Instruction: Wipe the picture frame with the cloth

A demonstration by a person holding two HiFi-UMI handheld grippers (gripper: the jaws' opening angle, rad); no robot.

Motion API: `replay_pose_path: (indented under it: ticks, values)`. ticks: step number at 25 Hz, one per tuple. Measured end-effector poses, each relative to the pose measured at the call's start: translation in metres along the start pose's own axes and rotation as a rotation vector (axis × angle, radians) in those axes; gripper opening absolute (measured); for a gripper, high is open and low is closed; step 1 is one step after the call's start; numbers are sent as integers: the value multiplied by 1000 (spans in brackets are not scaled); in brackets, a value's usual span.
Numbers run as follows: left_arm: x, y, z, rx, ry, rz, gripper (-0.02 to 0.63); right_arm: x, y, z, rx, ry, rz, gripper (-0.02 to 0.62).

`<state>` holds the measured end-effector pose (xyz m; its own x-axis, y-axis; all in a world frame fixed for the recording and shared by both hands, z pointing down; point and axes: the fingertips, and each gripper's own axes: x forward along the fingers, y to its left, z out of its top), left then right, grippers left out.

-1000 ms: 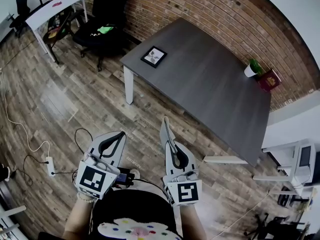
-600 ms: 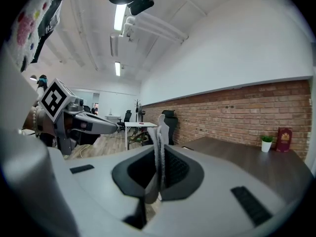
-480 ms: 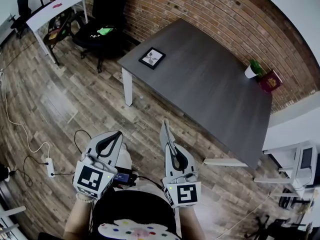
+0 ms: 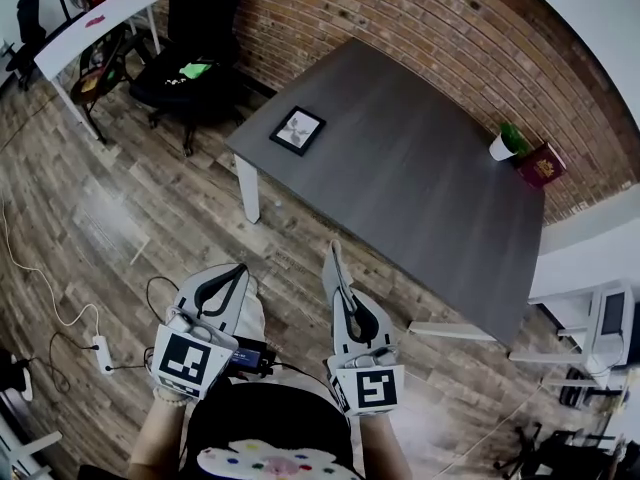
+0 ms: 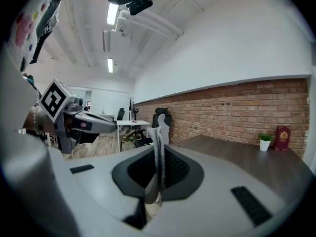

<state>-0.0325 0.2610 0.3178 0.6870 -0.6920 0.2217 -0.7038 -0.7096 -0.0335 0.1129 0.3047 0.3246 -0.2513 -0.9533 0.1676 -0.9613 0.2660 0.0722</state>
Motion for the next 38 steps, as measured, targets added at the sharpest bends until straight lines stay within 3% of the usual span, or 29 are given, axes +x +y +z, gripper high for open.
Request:
replay_pose_path:
  ticks: [8, 13, 24, 38]
  values:
    - [57, 63, 9, -9, 18, -69, 9, 92, -6, 19, -8, 28, -13, 15]
    - [94, 105, 18, 52, 36, -108, 9, 144, -19, 35, -11, 40, -50, 15]
    - [158, 193, 20, 17, 30, -165, 9, 243, -34, 47, -41, 91, -104, 15]
    - [189, 231, 2, -59, 76, -192, 9, 289, -39, 38, -54, 158, -119, 17]
